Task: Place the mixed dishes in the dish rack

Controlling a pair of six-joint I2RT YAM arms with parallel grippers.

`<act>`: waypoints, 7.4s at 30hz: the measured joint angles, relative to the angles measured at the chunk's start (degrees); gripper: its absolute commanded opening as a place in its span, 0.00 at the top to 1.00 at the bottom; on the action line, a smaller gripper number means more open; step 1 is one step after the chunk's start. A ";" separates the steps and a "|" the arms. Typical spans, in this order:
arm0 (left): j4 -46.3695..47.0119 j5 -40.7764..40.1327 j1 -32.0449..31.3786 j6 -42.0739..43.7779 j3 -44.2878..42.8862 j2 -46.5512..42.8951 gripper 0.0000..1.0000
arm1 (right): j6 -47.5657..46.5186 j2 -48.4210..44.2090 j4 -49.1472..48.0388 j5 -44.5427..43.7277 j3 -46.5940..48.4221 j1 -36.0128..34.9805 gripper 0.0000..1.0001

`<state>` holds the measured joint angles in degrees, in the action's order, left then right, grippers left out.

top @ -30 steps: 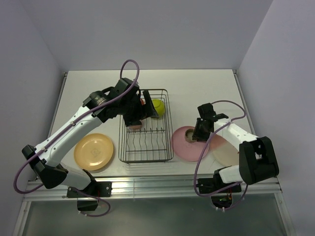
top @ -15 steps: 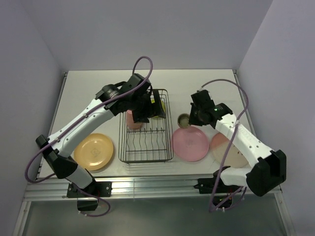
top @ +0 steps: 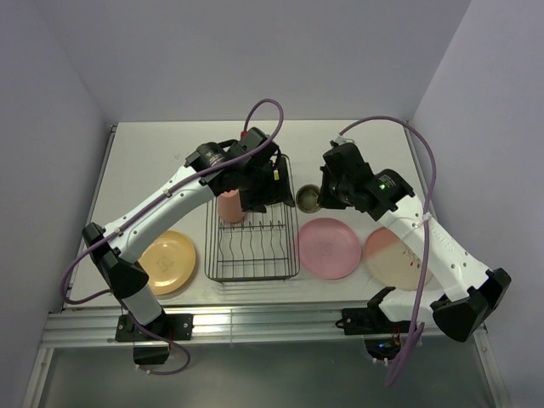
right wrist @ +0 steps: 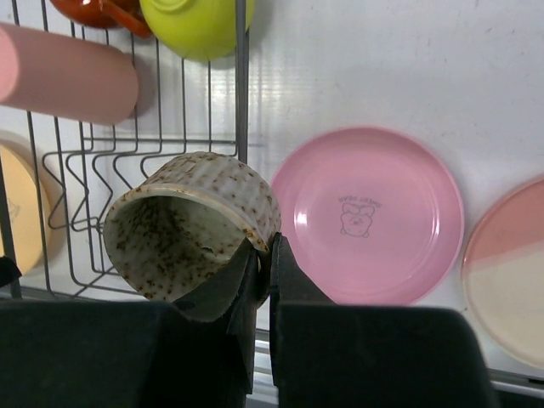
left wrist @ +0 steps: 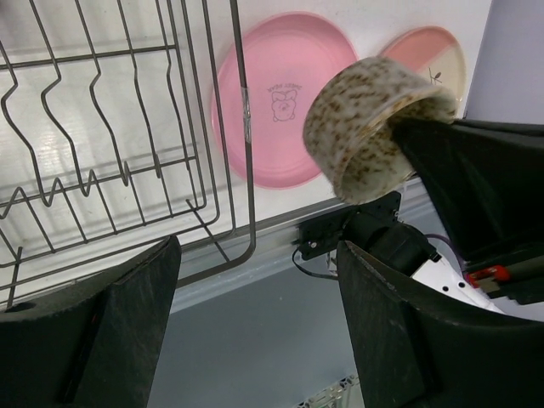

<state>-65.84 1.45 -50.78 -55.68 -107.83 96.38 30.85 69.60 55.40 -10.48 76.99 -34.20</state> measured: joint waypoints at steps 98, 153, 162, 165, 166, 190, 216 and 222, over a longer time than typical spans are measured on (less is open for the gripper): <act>109.92 41.83 17.53 -58.21 62.36 -27.76 1.00 | 19.74 1.62 -53.11 63.89 -1.60 3.76 0.23; 0.22 -6.01 25.33 -7.63 44.59 -46.99 0.03 | -11.34 36.61 -11.47 9.55 12.59 -3.06 1.00; -1.33 -6.97 25.33 -8.02 45.77 -46.40 0.02 | -12.55 43.17 -13.07 8.55 15.69 -3.78 0.91; -2.23 -7.41 25.33 -8.57 46.14 -46.14 0.02 | -12.70 45.46 -12.22 8.57 17.31 -4.22 0.83; -2.38 -7.43 25.33 -8.72 46.36 -46.16 0.02 | -12.74 46.25 -11.98 8.48 17.73 -4.33 0.80; -2.54 -6.71 25.33 -13.00 50.73 -46.03 0.01 | -12.81 45.99 -10.86 6.82 19.71 -6.08 0.13; 1.42 -4.74 9.55 -5.05 15.93 -20.41 0.09 | -5.18 2.43 -10.08 5.40 -4.74 19.85 0.16; 5.11 -3.50 4.13 -3.98 14.58 -13.64 0.09 | -5.11 -5.01 -8.52 9.05 -20.06 29.11 0.21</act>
<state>-60.73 -2.04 -46.65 -59.66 -93.25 82.74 25.74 64.60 46.87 -1.43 56.93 -5.08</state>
